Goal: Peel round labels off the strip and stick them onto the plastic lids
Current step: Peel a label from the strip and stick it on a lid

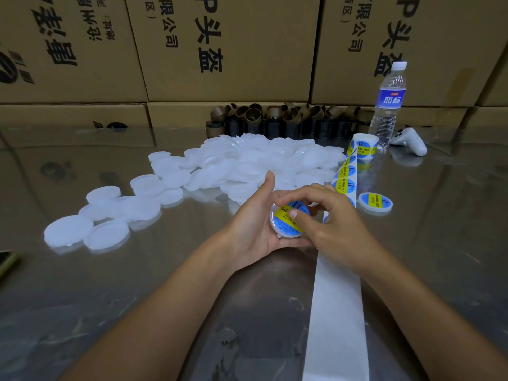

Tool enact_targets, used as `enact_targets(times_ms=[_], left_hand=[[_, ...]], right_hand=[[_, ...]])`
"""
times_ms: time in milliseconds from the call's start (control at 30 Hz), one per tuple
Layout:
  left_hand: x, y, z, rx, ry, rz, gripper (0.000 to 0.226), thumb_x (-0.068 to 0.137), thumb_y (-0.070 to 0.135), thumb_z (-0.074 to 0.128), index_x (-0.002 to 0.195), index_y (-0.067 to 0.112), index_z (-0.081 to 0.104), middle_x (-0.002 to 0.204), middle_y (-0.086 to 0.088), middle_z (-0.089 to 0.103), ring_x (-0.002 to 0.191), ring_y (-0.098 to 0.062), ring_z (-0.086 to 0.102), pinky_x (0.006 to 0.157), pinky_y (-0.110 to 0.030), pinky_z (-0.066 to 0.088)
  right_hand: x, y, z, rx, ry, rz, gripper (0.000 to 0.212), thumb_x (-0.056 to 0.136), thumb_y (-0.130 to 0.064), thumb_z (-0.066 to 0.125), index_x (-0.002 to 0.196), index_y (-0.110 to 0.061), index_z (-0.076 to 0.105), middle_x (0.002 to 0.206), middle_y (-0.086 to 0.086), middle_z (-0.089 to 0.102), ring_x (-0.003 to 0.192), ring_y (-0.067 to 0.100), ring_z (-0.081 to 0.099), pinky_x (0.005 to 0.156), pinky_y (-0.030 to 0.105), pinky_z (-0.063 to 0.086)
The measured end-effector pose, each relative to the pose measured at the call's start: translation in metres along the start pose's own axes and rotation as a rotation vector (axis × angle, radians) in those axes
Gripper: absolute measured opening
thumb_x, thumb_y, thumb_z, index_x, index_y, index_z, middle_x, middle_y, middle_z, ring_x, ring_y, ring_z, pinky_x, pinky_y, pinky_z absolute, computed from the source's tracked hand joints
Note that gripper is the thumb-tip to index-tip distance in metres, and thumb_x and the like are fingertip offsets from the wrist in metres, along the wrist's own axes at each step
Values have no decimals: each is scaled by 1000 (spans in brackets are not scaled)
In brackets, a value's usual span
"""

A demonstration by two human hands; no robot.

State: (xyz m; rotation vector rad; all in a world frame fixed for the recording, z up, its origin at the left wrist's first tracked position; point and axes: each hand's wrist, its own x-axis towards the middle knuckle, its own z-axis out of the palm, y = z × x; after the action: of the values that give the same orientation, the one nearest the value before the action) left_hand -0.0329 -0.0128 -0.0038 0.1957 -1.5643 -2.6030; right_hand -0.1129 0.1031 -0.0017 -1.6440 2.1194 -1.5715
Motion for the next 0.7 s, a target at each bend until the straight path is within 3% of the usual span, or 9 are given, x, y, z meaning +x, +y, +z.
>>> enact_targets(times_ms=[167,233,333,433,567,700], left_hand=[[0,0,1,1,-19,-10,74,96,61,19,115,0,57,100,-12,64,93,-22,65,83,-42,57],[0,0,1,-11,-14,-9,74,96,61,21,119,-1,55,97,-12,63,91,-22,64,84,-43,56],[-1,1,1,-11,-28,-21,75,92,58,30,130,-4,47,109,-17,58,99,-26,61,90,-45,52],[-3,1,0,25,-64,-22,65,85,49,44,127,1,54,120,-13,64,108,-24,63,93,-40,52],[-1,-2,-3,81,15,83,34,95,26,47,116,5,63,115,-14,68,103,-25,67,86,-40,57],[1,-5,-3,85,77,177,27,97,21,45,109,10,67,107,-9,70,97,-22,68,88,-38,56]], right_hand=[[0,-1,-1,-10,33,-8,45,84,-3,64,89,-48,64,84,9,62,85,18,49,75,24,40],[0,-1,-1,20,65,4,45,81,-3,67,96,-45,65,81,3,63,79,13,51,74,21,43],[1,1,-3,97,141,42,54,75,-2,74,106,-45,61,71,-3,54,65,2,49,69,11,44],[2,2,-3,121,217,76,60,70,-3,78,107,-45,56,76,-4,52,67,5,52,65,12,46],[4,1,-3,127,259,103,37,77,-6,73,96,-35,61,75,-9,51,72,2,54,66,19,46],[4,3,-3,108,280,167,22,81,-15,71,90,-32,60,78,-5,56,75,6,54,67,19,45]])
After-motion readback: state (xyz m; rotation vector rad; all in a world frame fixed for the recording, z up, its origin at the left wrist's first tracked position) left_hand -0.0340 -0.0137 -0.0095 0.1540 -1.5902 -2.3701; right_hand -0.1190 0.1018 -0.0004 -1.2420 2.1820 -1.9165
